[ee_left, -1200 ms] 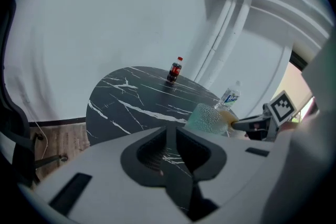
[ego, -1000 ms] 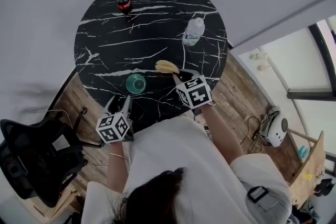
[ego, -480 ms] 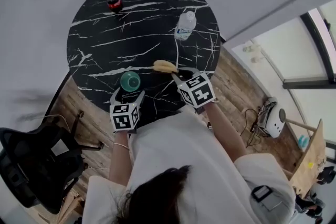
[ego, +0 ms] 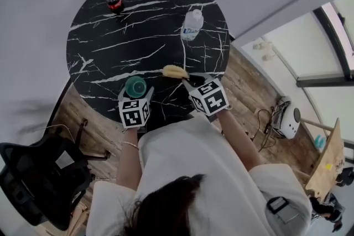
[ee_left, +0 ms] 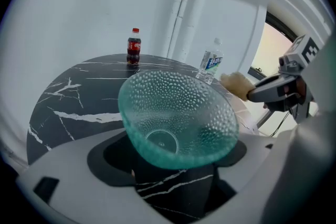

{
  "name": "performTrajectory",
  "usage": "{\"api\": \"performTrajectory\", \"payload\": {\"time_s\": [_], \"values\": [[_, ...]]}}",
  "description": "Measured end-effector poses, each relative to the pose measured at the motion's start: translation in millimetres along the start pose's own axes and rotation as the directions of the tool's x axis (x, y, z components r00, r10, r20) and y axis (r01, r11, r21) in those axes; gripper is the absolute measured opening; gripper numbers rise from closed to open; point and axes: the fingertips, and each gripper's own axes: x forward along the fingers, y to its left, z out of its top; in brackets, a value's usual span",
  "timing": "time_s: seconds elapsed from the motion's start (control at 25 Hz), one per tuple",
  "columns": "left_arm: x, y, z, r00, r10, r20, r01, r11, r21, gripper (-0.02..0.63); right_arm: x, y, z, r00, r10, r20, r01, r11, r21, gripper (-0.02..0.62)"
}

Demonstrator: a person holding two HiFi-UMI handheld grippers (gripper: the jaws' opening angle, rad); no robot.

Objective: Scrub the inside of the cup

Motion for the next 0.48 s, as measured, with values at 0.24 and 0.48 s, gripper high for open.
{"api": "performTrajectory", "payload": {"time_s": [0.24,0.48], "values": [[13.1,8.6,6.8,0.998,0.063,0.007,-0.063,0.998,-0.024,0.390,0.7,0.0,4.7,1.000,0.002,-0.001,-0.002,1.000,-0.006,0.069],[16.4,8.1,13.4,0.998,0.050,0.022,-0.050,0.999,0.004,0.371,2.4,-0.9,6.1,1.000,0.005,-0.010,-0.005,1.000,-0.015,0.069]]}}
